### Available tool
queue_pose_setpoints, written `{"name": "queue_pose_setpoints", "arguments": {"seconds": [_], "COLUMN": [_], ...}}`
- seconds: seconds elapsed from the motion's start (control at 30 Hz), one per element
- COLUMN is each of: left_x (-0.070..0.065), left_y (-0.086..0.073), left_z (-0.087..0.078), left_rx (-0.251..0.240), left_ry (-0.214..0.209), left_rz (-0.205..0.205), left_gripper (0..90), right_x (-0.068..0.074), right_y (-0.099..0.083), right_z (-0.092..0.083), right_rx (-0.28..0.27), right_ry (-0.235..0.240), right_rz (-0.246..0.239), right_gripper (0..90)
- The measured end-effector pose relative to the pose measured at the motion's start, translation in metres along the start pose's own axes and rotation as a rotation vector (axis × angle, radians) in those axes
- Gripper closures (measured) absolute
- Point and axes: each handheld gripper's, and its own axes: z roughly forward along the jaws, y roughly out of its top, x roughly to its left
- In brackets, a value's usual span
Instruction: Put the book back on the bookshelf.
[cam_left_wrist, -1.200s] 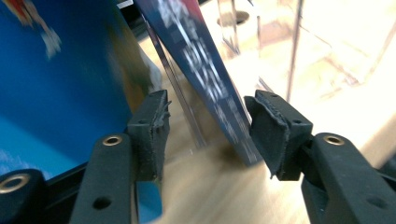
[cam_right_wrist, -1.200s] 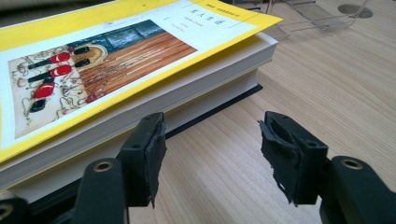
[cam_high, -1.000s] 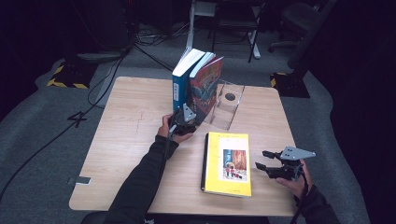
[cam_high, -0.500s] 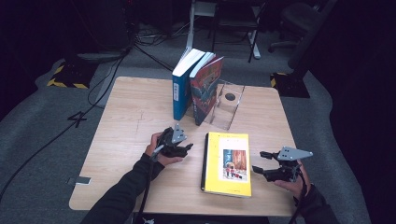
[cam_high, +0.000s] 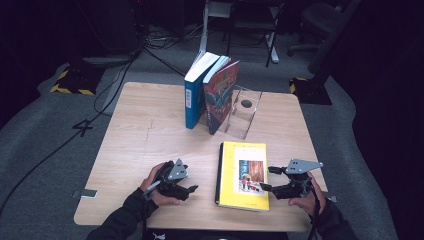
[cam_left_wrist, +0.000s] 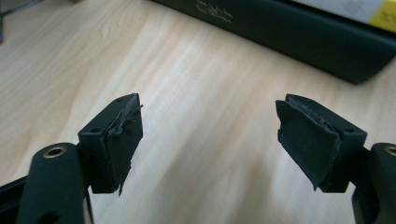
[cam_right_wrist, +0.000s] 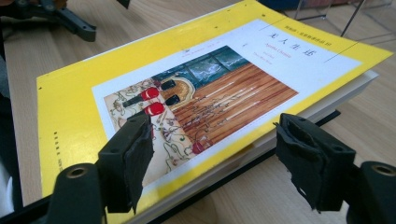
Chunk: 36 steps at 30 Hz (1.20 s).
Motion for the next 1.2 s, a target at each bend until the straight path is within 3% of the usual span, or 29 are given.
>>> {"name": "queue_pose_setpoints", "arguments": {"seconds": [0.07, 0.13, 0.23, 0.33, 0.53, 0.67, 0.8, 0.93, 1.07, 1.2], "left_x": [-0.001, -0.001, -0.002, -0.004, -0.001, 0.005, 0.006, 0.006, 0.006, 0.005], "left_y": [-0.006, -0.009, -0.013, -0.015, -0.016, -0.016, -0.013, -0.012, -0.012, -0.010], "left_z": [-0.003, -0.004, -0.002, 0.004, 0.006, 0.008, 0.012, 0.013, 0.013, 0.015], "left_rx": [0.010, 0.019, 0.049, 0.074, 0.053, 0.064, 0.064, 0.065, 0.064, 0.064], "left_ry": [-0.003, -0.014, -0.024, -0.024, -0.022, -0.054, -0.059, -0.060, -0.058, -0.057], "left_rz": [-0.007, -0.017, -0.014, 0.010, -0.001, -0.036, -0.033, -0.033, -0.034, -0.035], "left_gripper": [21.6, 21.1, 20.6, 20.6, 19.4, 17.6, 17.0, 16.9, 16.9, 17.1], "right_x": [0.000, -0.003, -0.010, -0.015, -0.020, -0.020, -0.018, -0.016, -0.016, -0.017], "right_y": [0.000, -0.001, -0.002, -0.003, -0.002, -0.001, 0.001, 0.006, 0.009, 0.022], "right_z": [0.002, 0.010, 0.016, 0.019, 0.022, 0.022, 0.019, 0.015, 0.015, 0.011], "right_rx": [0.008, 0.043, 0.060, 0.068, 0.077, 0.080, 0.078, 0.042, 0.040, -0.008], "right_ry": [-0.007, -0.030, 0.009, 0.041, 0.077, 0.074, 0.058, 0.033, 0.034, 0.049], "right_rz": [0.007, 0.054, 0.120, 0.132, 0.131, 0.117, 0.063, 0.027, 0.007, -0.036], "right_gripper": [24.1, 21.1, 15.2, 14.2, 11.9, 11.6, 15.1, 20.4, 21.2, 24.9]}}
